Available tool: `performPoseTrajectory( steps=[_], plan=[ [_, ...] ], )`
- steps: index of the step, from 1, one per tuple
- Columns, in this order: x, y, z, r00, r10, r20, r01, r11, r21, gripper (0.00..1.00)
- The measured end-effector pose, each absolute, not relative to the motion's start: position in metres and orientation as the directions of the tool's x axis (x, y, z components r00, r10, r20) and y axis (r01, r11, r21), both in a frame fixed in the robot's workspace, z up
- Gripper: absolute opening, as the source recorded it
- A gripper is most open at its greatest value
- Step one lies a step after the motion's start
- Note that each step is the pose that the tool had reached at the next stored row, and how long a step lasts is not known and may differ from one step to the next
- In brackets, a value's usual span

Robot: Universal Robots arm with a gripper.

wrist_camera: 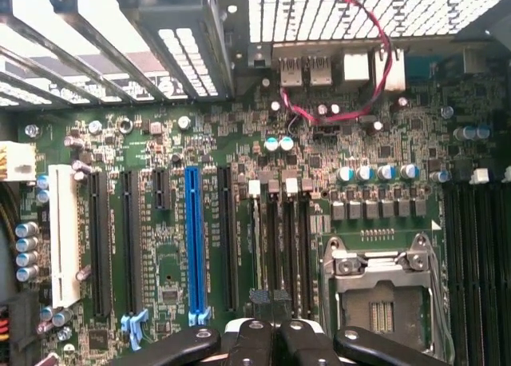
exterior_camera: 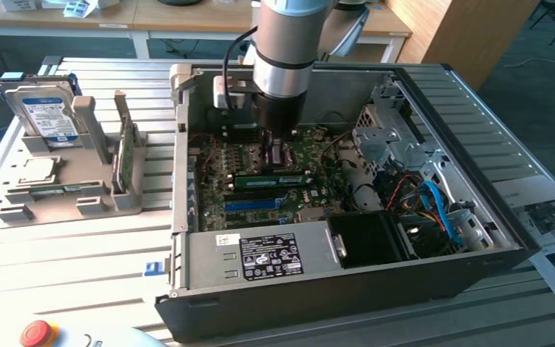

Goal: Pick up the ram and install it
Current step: 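Press down the ram until it locks into place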

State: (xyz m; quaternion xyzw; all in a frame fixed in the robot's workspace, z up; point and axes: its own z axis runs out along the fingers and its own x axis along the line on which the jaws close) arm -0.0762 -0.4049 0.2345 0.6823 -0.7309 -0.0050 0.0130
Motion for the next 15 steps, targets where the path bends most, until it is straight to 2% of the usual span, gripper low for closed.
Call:
performPoseTrajectory(
  steps=[15],
  plan=[
    [-0.0810, -0.4050, 0.2316, -0.069, -0.998, 0.012, -0.997, 0.069, 0.025, 0.10]
  ],
)
